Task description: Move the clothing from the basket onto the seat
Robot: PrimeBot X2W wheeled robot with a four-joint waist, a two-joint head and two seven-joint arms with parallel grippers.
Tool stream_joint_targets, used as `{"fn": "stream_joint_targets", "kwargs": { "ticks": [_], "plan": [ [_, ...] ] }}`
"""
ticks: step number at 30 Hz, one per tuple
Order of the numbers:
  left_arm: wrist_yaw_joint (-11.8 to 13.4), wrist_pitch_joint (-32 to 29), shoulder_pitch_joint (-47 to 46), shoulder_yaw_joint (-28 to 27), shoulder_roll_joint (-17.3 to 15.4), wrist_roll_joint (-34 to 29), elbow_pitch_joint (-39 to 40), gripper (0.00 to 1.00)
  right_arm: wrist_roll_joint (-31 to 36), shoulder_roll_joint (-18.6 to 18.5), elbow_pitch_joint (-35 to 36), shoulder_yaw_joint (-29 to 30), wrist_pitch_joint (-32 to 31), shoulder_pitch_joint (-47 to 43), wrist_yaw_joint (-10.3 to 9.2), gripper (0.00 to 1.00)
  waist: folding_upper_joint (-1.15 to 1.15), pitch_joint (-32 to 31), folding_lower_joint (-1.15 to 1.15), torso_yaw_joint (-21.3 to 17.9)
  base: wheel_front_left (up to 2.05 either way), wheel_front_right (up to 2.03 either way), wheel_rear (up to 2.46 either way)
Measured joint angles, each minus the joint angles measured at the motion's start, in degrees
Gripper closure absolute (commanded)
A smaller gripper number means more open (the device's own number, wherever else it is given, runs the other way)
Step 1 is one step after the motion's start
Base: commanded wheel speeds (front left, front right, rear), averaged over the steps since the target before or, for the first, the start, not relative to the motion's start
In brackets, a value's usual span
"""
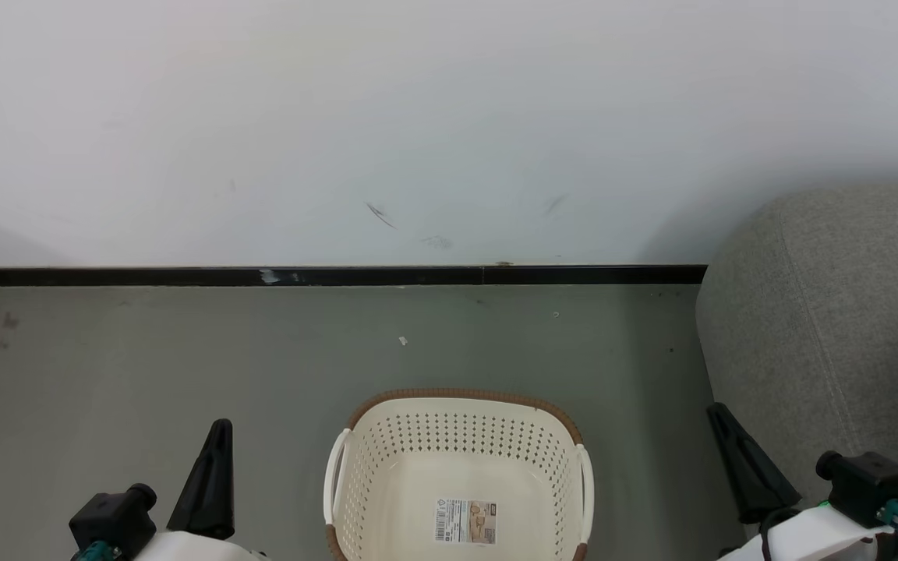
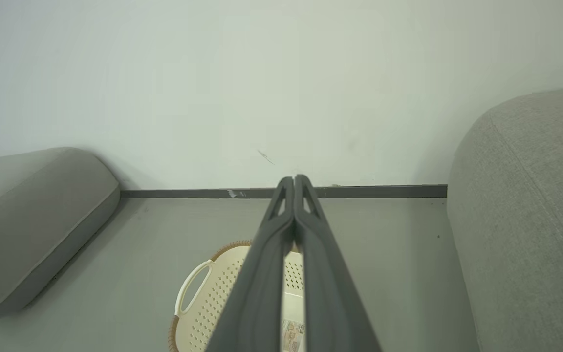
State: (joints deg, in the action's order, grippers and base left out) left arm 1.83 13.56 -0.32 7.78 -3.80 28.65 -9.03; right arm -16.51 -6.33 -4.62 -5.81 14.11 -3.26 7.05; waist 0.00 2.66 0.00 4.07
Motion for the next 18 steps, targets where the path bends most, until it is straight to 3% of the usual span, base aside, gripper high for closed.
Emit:
{"fn": "stream_joint_targets", "kwargs": {
  "ticks": [12, 18],
  "plan": [
    [-1.0, -2.5, 0.0, -1.3, 0.1, 8.8, -0.2, 1.0, -11.1, 0.6, 0.6, 0.6, -1.0, 0.0, 0.0, 1.0, 0.0, -0.2, -0.02, -0.3, 0.0, 0.0, 0.0],
    [-1.5, -3.5, -0.1, -2.0, 0.2, 12.5, -0.4, 1.0, -16.0, 0.7, 0.3, 1.3, -2.2, 0.0, 0.0, 1.0, 0.0, -0.5, -0.17, -0.7, 0.0, 0.0, 0.0]
  ]
}}
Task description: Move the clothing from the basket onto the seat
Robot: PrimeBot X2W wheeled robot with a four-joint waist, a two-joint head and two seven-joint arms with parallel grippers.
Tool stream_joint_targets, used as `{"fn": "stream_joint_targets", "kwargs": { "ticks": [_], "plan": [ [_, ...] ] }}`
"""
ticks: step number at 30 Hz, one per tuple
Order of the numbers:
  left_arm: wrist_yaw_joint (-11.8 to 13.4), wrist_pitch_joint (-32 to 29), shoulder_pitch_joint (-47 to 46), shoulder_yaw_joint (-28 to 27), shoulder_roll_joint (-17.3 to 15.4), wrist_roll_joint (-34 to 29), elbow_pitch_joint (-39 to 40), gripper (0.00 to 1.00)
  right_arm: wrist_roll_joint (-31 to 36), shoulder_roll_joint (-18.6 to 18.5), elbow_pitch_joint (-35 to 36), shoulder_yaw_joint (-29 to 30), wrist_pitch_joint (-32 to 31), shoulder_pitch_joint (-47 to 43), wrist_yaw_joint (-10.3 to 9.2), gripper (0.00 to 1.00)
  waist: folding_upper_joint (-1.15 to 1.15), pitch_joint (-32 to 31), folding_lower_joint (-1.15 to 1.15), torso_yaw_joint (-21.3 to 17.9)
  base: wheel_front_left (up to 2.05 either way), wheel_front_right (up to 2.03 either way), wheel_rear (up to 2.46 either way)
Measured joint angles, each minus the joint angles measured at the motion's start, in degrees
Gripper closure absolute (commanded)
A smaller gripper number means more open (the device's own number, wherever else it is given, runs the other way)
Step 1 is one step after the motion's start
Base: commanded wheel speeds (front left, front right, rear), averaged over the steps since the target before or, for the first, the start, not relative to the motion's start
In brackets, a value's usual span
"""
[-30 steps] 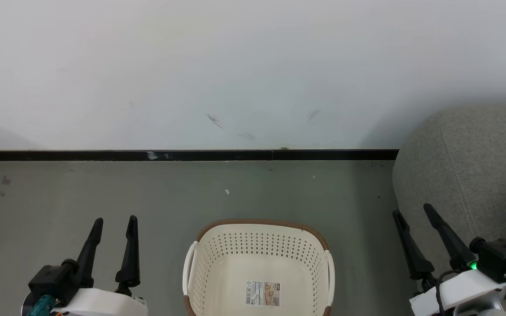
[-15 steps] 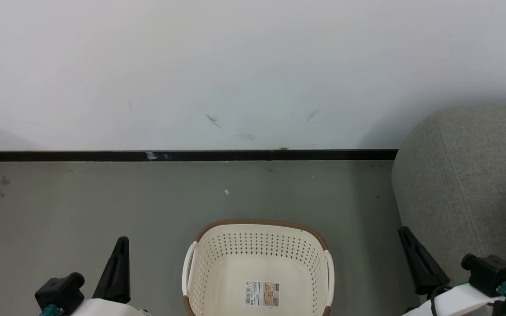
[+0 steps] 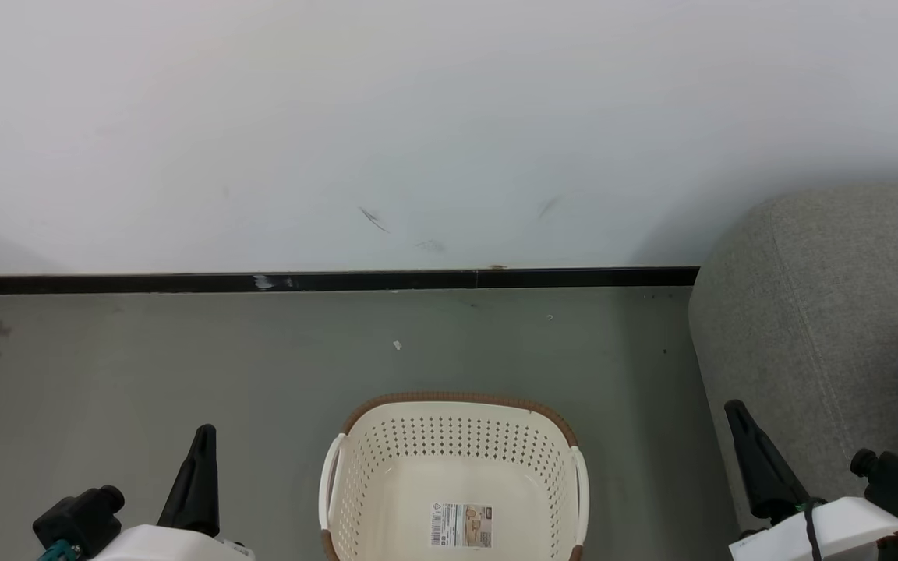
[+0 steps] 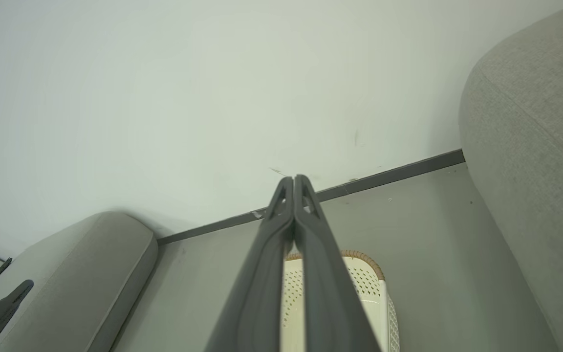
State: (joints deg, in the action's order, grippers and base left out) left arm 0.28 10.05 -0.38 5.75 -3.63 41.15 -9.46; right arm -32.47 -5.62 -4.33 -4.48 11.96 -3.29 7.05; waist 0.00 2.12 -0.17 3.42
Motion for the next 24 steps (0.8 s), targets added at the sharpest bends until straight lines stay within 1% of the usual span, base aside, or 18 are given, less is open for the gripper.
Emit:
{"fn": "stream_joint_targets", "kwargs": {
  "ticks": [7, 12, 19, 24],
  "plan": [
    [-0.5, -1.5, 0.0, -0.9, 0.1, 4.5, -0.2, 1.0, -5.7, 0.0, -0.6, 0.4, -1.5, 0.0, 0.0, 1.0, 0.0, -0.5, -0.25, -0.4, 0.0, 0.0, 0.0],
    [-0.5, -2.4, -0.1, -1.5, 0.1, 7.8, -0.4, 1.0, -9.9, -0.1, -1.5, 1.0, -2.1, 0.1, 0.0, 1.0, 0.0, -0.8, -0.32, -0.7, 0.0, 0.0, 0.0],
    [-0.9, -4.0, -0.1, -2.4, 0.2, 12.5, -0.6, 1.0, -15.9, -0.2, -2.2, 1.6, -3.7, 0.3, 0.0, 1.0, 0.0, -1.1, -0.33, -1.0, 0.0, 0.0, 0.0],
    [-1.0, -5.0, -0.2, -3.0, 0.2, 15.7, -0.8, 1.0, -20.0, -0.3, -3.2, 1.9, -4.4, 0.3, 0.0, 1.0, 0.0, -1.2, -0.25, -1.2, 0.0, 0.0, 0.0]
  ]
}}
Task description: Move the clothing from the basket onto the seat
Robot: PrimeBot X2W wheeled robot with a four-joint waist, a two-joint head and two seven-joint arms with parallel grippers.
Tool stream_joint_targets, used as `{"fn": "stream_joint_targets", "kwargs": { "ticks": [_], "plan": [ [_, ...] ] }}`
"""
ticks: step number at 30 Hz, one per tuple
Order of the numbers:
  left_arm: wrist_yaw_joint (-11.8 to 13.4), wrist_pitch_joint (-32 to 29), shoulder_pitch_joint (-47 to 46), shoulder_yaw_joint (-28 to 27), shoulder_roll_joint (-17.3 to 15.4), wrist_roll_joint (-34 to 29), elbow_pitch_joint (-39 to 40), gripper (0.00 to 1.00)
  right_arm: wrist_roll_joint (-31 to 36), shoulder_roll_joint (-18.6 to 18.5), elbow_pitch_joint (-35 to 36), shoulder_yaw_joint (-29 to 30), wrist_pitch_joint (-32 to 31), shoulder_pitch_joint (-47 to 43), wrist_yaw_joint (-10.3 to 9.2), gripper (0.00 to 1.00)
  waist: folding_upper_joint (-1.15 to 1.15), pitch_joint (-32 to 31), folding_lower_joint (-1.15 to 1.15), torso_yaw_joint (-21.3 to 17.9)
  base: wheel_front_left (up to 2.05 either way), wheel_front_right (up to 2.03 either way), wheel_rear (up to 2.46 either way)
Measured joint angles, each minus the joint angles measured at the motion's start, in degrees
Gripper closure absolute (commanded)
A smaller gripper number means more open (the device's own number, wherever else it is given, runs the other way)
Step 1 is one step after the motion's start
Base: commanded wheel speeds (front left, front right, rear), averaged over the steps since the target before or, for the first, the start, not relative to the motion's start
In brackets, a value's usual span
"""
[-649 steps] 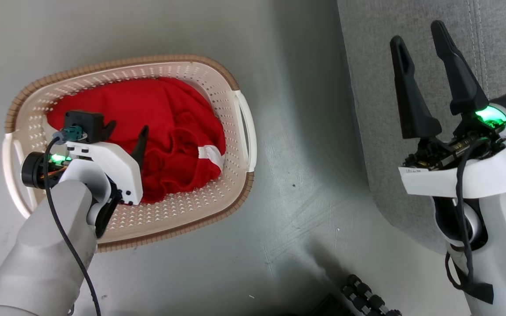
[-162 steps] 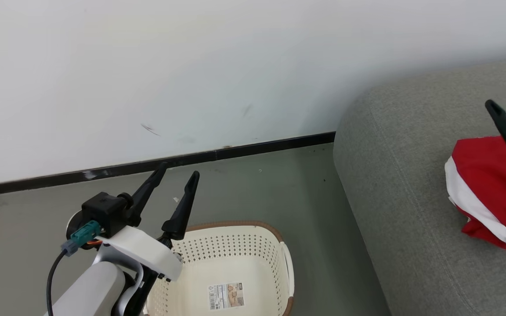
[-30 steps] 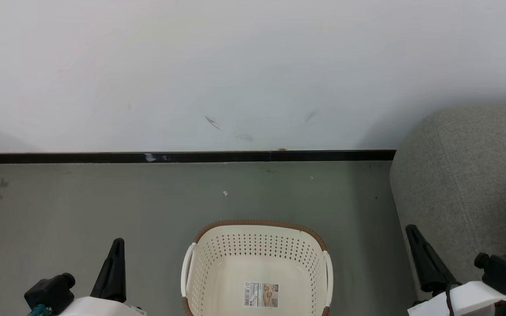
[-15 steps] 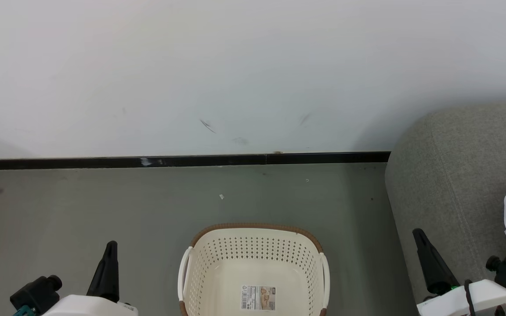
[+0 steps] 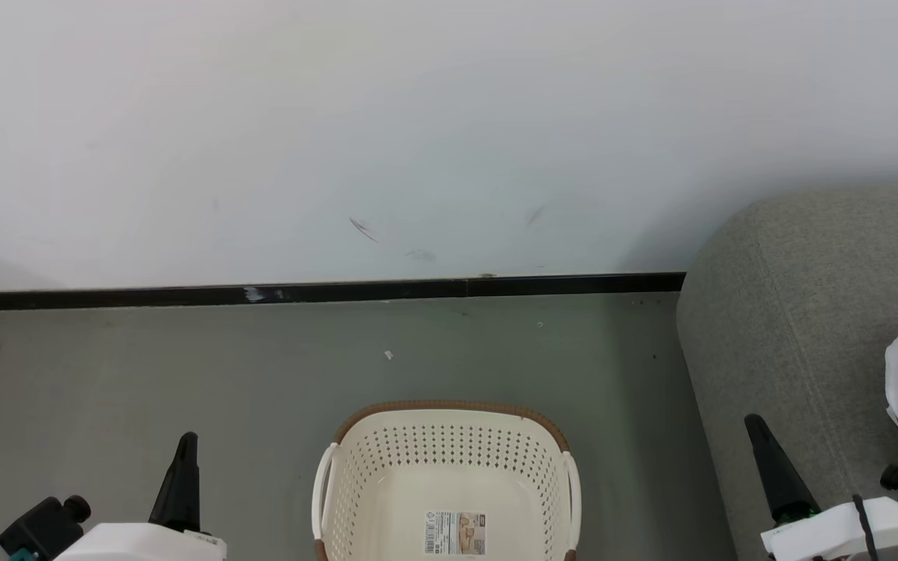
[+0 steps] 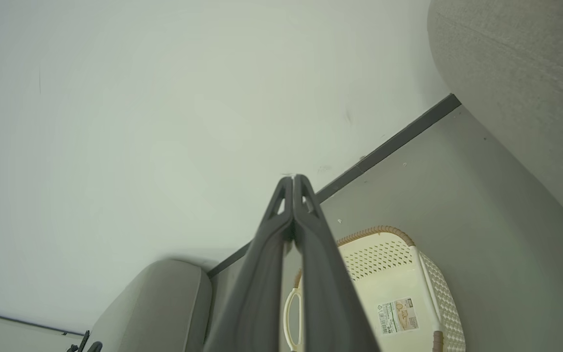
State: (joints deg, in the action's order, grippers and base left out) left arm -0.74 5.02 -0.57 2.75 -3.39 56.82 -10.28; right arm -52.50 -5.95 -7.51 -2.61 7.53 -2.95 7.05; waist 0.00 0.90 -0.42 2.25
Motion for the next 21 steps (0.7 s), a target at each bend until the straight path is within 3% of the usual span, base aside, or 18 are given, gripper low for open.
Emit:
{"fn": "stream_joint_targets", "kwargs": {
  "ticks": [13, 21],
  "plan": [
    [-0.7, -2.5, -0.2, -1.5, 0.1, 8.7, -0.6, 1.0, -10.9, -0.2, -2.0, 0.7, -1.8, 2.1, 0.0, 1.0, 0.0, -0.1, 0.31, -0.5, 0.0, 0.0, 0.0],
    [-1.5, -4.4, -0.9, -2.5, 0.3, 14.3, -1.0, 1.0, -18.2, -0.4, -3.0, 1.4, -3.5, 2.7, 0.0, 1.0, 0.0, -0.2, 0.37, -0.9, 0.0, 0.0, 0.0]
  ]
}}
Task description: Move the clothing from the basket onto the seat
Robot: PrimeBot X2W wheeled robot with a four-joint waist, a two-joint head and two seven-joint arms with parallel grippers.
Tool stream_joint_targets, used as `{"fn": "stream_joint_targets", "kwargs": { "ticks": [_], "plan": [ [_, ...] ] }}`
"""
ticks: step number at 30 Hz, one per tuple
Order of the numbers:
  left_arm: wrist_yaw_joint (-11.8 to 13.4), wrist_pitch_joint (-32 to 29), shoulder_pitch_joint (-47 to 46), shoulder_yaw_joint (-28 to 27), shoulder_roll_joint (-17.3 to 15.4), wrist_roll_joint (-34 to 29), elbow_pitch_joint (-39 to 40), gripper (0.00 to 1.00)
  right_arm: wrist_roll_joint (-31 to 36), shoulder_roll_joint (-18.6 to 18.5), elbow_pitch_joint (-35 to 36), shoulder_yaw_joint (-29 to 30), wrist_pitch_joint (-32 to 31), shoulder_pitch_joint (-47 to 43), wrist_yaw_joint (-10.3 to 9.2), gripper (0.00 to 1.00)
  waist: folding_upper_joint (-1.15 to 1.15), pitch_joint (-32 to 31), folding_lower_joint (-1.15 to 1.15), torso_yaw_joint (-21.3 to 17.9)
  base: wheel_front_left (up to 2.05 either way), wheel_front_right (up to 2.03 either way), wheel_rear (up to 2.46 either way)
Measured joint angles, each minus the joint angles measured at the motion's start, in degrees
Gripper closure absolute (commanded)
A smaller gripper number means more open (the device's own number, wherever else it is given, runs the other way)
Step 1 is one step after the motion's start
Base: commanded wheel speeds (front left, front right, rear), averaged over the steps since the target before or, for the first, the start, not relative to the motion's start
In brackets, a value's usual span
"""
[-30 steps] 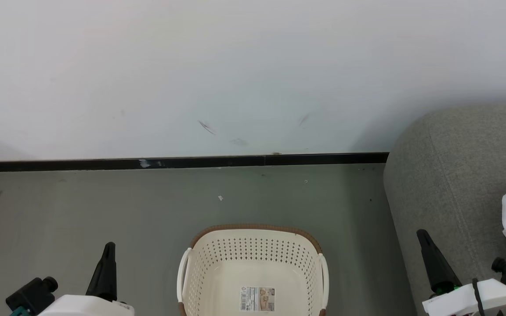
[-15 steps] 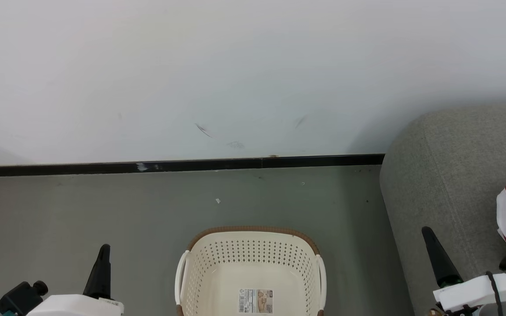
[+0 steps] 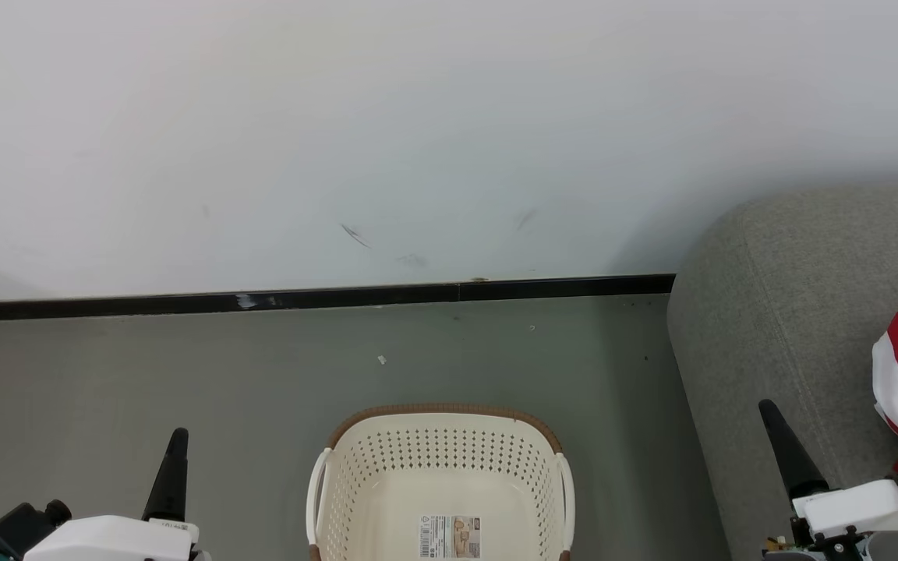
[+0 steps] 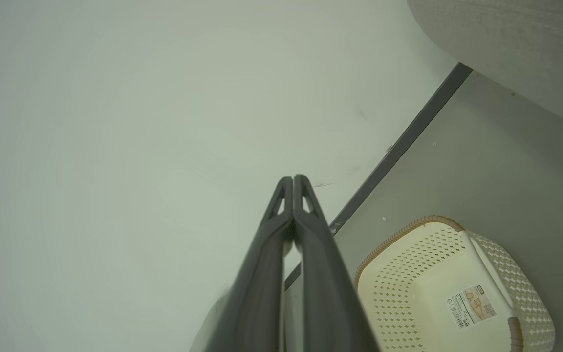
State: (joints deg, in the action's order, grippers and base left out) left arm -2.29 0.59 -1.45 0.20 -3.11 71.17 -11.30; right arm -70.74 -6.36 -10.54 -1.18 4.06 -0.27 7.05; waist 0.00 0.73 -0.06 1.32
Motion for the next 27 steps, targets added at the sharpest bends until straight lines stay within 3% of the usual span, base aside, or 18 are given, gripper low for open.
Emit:
{"fn": "stream_joint_targets", "kwargs": {
  "ticks": [27],
  "plan": [
    [-2.0, -5.1, -1.5, -3.3, 0.6, 17.5, -1.2, 1.0, -22.1, -0.3, -3.4, 1.5, -4.0, 3.4, 0.0, 1.0, 0.0, -0.6, 0.03, -1.1, 0.0, 0.0, 0.0]
  ]
}}
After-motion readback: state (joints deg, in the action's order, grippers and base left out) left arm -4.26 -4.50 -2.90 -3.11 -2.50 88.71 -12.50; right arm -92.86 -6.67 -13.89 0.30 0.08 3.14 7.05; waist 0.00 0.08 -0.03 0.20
